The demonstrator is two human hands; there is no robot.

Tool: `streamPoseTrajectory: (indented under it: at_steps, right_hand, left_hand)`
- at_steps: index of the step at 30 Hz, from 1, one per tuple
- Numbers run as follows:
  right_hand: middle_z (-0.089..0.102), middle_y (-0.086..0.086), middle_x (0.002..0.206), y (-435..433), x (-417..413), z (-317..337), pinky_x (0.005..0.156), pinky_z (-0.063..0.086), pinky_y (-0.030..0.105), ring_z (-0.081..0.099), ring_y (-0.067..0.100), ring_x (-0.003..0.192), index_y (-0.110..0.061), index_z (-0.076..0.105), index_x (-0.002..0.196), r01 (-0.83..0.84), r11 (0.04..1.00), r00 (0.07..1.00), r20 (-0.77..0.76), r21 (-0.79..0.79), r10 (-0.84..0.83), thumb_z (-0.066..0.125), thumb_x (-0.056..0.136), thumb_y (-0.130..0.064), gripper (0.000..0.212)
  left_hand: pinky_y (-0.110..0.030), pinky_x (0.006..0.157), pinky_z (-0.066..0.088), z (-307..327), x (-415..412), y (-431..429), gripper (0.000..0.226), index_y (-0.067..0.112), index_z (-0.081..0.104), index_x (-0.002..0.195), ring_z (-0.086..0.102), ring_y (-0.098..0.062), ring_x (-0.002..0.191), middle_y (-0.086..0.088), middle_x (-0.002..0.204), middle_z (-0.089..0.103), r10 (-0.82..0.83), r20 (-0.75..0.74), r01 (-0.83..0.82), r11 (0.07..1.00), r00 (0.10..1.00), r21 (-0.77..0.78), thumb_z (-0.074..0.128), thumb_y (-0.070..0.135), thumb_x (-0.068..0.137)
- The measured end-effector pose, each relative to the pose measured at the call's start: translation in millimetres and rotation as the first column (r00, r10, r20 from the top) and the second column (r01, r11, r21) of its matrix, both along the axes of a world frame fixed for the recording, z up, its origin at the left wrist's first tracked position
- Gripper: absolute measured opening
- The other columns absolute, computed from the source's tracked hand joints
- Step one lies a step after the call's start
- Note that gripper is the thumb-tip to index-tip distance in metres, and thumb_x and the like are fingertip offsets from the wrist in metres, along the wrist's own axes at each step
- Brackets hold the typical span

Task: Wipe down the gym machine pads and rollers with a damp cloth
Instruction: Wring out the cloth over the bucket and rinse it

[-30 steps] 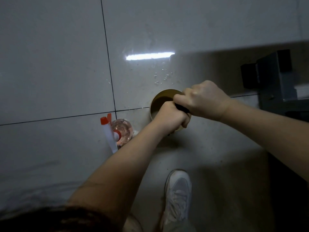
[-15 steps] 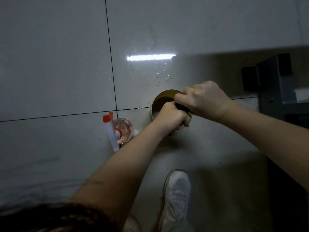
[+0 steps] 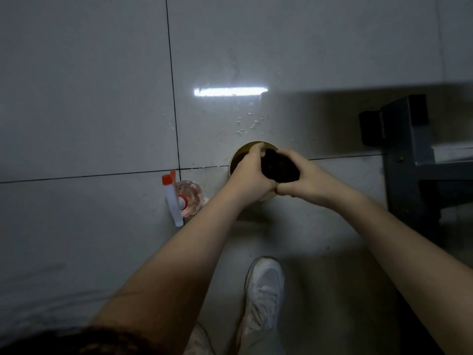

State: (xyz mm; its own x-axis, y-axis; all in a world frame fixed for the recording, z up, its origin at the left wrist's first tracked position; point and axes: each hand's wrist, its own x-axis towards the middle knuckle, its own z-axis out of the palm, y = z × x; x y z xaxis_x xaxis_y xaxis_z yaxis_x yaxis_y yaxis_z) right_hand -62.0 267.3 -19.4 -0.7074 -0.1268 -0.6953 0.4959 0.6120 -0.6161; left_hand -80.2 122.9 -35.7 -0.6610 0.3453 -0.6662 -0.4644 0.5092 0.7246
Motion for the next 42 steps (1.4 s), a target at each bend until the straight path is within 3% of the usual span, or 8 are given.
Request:
streamPoseTrajectory:
  at_steps: [6,11,15,19,25,31,37,42]
  right_hand:
    - [0.054,0.0,0.083,-10.4,25.4,17.4,0.052,0.041,0.021,0.052,0.013,0.067,-0.026,0.051,0.11,0.363,0.924,0.931,0.086,-0.117,-0.355,0.054,0.093,-0.017,0.02]
    - [0.058,0.004,0.099,-17.1,31.4,32.6,0.047,0.048,0.019,0.061,0.019,0.077,-0.023,0.05,0.116,0.568,0.808,0.823,0.088,-0.155,-0.562,0.061,0.09,-0.014,0.029]
    - [0.056,0.002,0.113,-20.7,33.2,34.0,0.073,0.056,0.038,0.06,0.029,0.101,-0.025,0.048,0.114,0.611,0.777,0.792,0.118,-0.152,-0.599,0.066,0.086,-0.015,0.035]
    - [0.055,0.002,0.122,-27.8,35.6,28.0,0.093,0.05,0.048,0.057,0.028,0.11,-0.019,0.047,0.126,0.604,0.791,0.797,0.09,-0.098,-0.597,0.07,0.082,-0.016,0.05]
    - [0.055,0.003,0.123,-33.7,40.9,12.2,0.082,0.052,0.032,0.056,0.025,0.111,-0.015,0.043,0.133,0.621,0.777,0.784,0.097,-0.099,-0.614,0.068,0.084,-0.015,0.055]
    - [0.051,0.003,0.128,-35.8,41.7,-3.6,0.06,0.052,0.019,0.056,0.024,0.106,-0.016,0.038,0.137,0.655,0.749,0.755,0.045,-0.095,-0.655,0.068,0.085,-0.017,0.06]
    - [0.046,0.005,0.133,-35.7,44.3,-18.8,0.079,0.056,0.051,0.057,0.034,0.11,-0.024,0.033,0.138,0.656,0.751,0.754,0.032,-0.08,-0.656,0.07,0.082,-0.019,0.067]
    - [0.049,0.004,0.132,-32.8,49.6,-11.8,0.07,0.059,0.04,0.058,0.031,0.109,-0.023,0.032,0.145,0.685,0.714,0.729,0.109,-0.149,-0.676,0.065,0.086,-0.011,0.069]
  left_hand:
    - [-0.039,0.113,0.034,28.8,3.9,-17.5,0.086,0.009,0.022,0.151,0.033,-0.026,0.139,-0.011,0.151,0.034,-0.099,-0.082,0.095,0.994,0.992,-0.049,0.069,0.004,0.08]
    - [-0.024,0.095,0.042,52.7,30.7,-53.8,0.034,0.015,0.056,0.129,0.054,-0.012,0.115,-0.002,0.126,0.059,0.041,-0.205,-0.073,0.986,0.978,-0.149,0.054,0.012,0.095]
    - [-0.015,0.076,0.044,56.3,49.0,-92.3,0.022,0.018,0.066,0.102,0.061,-0.012,0.094,0.009,0.091,0.065,0.288,-0.221,-0.331,0.923,0.932,-0.194,0.051,0.004,0.093]
    - [-0.011,0.067,0.041,53.4,57.1,-125.2,0.031,0.016,0.061,0.107,0.06,-0.019,0.089,0.004,0.092,0.062,0.414,-0.277,-0.481,0.841,0.867,-0.248,0.056,-0.005,0.085]
    - [-0.039,0.102,0.04,17.8,56.2,-152.5,0.073,0.009,0.035,0.145,0.044,-0.027,0.127,-0.011,0.146,0.037,0.201,-0.159,-0.248,0.893,0.967,-0.376,0.07,0.004,0.08]
    - [-0.043,0.111,0.035,-22.2,43.9,-152.3,0.09,0.022,0.02,0.152,0.04,-0.028,0.135,-0.005,0.15,0.037,-0.062,-0.17,-0.009,0.922,0.984,-0.387,0.068,0.034,0.076]
    - [-0.038,0.092,0.05,-43.2,52.3,-147.3,0.063,0.015,0.037,0.14,0.06,-0.023,0.096,-0.008,0.108,0.056,0.001,-0.273,-0.116,0.907,0.962,-0.405,0.068,0.02,0.084]
    - [-0.035,0.076,0.053,-34.2,68.0,-142.3,0.058,0.029,0.043,0.123,0.055,-0.012,0.074,0.014,0.084,0.051,0.068,-0.273,-0.151,0.944,0.959,-0.293,0.057,0.047,0.07]
